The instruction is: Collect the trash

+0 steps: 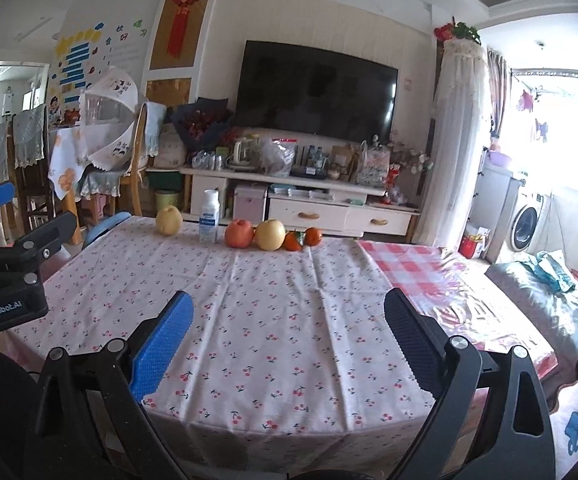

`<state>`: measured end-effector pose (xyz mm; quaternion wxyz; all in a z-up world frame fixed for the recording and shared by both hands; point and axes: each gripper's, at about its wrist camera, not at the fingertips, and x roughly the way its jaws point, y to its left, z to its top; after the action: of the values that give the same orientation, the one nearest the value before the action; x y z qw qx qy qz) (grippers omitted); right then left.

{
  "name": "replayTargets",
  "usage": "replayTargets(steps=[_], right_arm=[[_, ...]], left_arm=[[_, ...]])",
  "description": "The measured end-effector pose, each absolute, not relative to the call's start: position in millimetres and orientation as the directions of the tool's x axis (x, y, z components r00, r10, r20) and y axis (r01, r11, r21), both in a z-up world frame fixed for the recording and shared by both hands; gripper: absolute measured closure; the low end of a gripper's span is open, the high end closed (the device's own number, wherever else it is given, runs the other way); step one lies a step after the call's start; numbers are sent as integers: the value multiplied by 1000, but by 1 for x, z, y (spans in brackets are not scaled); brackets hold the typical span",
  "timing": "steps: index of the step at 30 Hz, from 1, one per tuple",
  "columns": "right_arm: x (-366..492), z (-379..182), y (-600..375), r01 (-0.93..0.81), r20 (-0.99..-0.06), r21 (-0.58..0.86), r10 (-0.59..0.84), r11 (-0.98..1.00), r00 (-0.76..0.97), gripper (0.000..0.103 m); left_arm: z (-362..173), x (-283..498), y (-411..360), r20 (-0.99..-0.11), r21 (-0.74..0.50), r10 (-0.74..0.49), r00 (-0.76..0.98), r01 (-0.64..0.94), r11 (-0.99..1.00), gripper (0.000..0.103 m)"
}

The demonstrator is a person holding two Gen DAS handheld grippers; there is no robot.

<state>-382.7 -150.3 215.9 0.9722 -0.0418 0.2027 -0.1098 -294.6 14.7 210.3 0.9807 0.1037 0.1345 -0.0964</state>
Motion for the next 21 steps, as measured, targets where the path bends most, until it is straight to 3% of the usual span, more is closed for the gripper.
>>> replayTargets(steps=[21], right_arm=[[-425,249,-150,246,-297,-129,-274,961,915,6]], left_arm=[[228,-329,13,-240,138,-204,949,242,961,4]])
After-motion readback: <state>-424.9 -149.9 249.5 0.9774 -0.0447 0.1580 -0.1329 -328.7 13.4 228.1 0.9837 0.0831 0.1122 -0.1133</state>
